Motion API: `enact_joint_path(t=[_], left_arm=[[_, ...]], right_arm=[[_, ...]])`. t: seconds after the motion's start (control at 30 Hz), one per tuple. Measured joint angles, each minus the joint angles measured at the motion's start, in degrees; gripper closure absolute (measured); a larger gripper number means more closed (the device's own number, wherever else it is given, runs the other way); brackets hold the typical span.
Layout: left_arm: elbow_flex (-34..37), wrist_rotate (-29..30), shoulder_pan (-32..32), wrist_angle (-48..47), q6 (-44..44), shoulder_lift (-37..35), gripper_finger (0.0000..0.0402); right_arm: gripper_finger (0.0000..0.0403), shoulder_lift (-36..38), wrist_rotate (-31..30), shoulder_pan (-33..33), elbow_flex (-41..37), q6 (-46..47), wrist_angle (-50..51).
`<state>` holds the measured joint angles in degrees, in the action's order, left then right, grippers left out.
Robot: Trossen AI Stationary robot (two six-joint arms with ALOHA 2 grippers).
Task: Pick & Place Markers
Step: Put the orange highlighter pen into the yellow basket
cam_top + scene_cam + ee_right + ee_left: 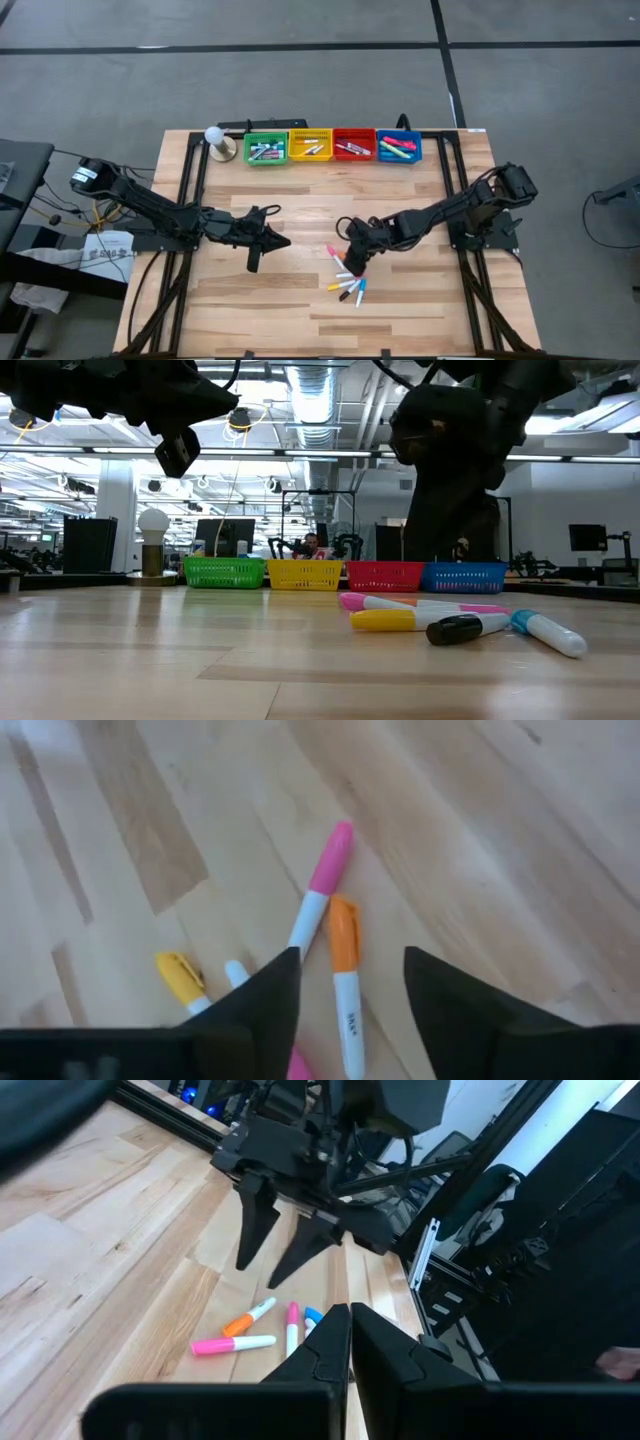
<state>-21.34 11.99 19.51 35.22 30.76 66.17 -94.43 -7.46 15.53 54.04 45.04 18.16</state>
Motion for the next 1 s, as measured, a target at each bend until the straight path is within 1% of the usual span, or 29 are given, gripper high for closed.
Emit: enact_joint_path(t=[0.1, 0.17, 0.27, 0.3, 0.37, 0.67, 0.8, 0.9, 1.0], left_arm=[[0.0, 0.0, 0.0, 0.0, 0.0, 0.0, 0.0389], [0.0, 0.0, 0.0, 0.0, 0.0, 0.0, 0.0389], [0.0, 0.0, 0.0, 0.0, 0.0, 0.0, 0.0389], [0.0, 0.0, 0.0, 0.0, 0.0, 0.0, 0.0389], [0.0, 0.0, 0.0, 0.0, 0.0, 0.0, 0.0389], [0.0, -0.1, 0.0, 0.2, 0.2, 0.9, 0.0389], [0.0, 0.0, 0.0, 0.0, 1.1, 1.5, 0.0389], [0.0, 0.0, 0.0, 0.2, 1.3, 1.8, 0.0389], [0.0, 0.0, 0.0, 0.0, 1.3, 1.8, 0.0389]], right_arm=[[0.0207, -0.5, -0.2, 1.0, 0.0, -3.7, -0.1], [0.0193, -1.1, -1.4, 1.6, 0.1, -6.0, -0.6], [0.018, -2.0, -4.9, 3.0, -0.1, -9.9, 0.0], [0.0178, -2.7, -5.9, 3.2, 0.1, -10.8, -1.3], [0.0177, -3.6, -6.7, 3.4, 0.0, -12.0, -1.0], [0.0183, -10.8, -6.8, 3.5, 0.2, -11.8, -2.7], [0.0191, -12.9, -7.8, 3.6, 0.5, -7.3, -1.8], [0.0207, -13.0, -8.5, 3.7, 0.4, -5.8, -1.7], [0.0236, -12.5, -8.8, 3.7, 0.2, -5.6, -1.6]])
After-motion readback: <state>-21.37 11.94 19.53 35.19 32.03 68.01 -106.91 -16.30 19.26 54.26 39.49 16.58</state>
